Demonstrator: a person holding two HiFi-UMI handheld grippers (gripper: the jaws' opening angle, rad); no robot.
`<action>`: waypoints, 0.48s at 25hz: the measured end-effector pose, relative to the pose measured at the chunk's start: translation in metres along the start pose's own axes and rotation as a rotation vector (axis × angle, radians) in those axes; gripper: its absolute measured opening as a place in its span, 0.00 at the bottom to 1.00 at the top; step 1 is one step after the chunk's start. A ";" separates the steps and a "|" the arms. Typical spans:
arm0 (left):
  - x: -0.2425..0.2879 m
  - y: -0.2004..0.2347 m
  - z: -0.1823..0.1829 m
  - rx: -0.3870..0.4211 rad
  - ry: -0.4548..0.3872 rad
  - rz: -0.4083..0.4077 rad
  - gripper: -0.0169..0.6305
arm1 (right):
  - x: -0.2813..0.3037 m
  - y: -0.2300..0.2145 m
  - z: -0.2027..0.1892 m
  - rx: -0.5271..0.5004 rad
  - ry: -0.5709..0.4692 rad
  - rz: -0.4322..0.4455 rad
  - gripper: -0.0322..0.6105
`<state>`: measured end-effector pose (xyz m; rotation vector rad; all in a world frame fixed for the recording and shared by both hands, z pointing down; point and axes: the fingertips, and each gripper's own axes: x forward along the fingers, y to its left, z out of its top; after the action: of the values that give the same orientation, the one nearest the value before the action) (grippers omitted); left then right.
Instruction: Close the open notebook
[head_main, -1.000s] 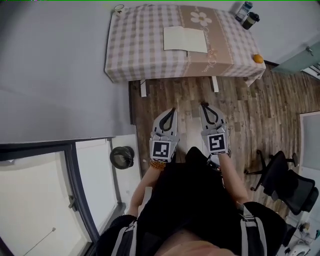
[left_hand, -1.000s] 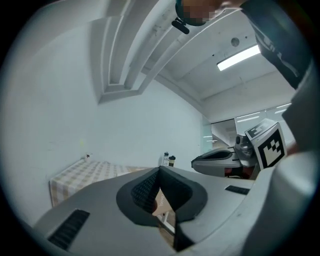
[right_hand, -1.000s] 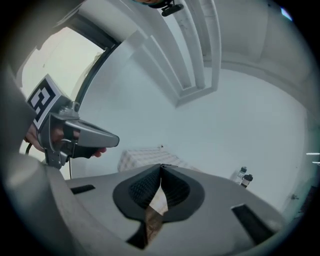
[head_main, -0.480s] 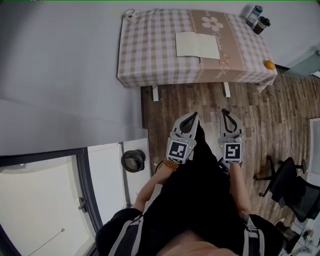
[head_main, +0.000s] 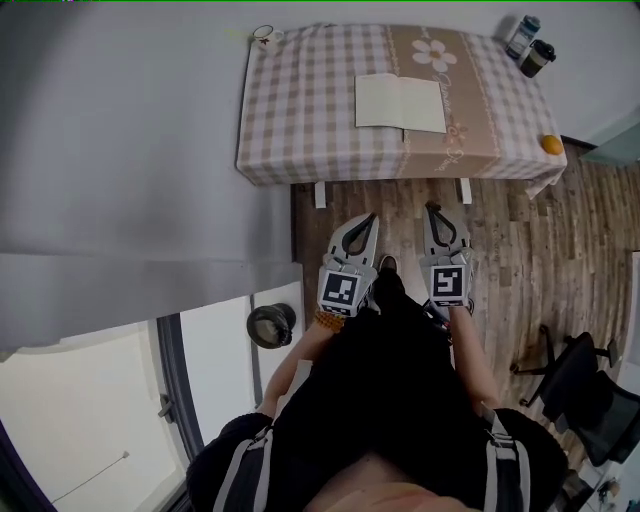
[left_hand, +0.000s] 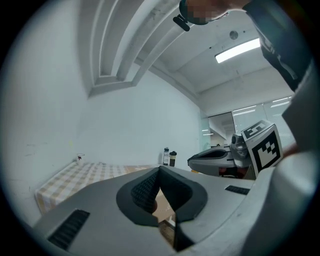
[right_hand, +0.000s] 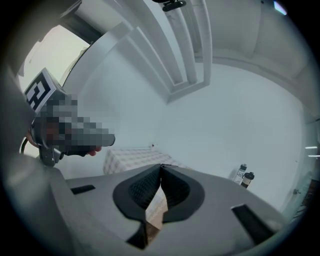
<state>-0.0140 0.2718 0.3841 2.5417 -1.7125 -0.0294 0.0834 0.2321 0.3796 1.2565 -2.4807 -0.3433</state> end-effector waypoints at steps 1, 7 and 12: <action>0.009 0.005 0.001 0.007 0.007 0.011 0.05 | 0.010 -0.007 0.001 -0.005 -0.010 0.004 0.05; 0.072 0.023 -0.002 0.060 0.051 0.045 0.05 | 0.062 -0.056 -0.006 -0.041 -0.046 0.002 0.05; 0.116 0.037 0.000 0.083 0.063 0.084 0.05 | 0.096 -0.089 -0.017 -0.014 -0.065 0.028 0.05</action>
<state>-0.0044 0.1508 0.3900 2.4950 -1.8317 0.1275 0.1018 0.1014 0.3814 1.2224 -2.5429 -0.4003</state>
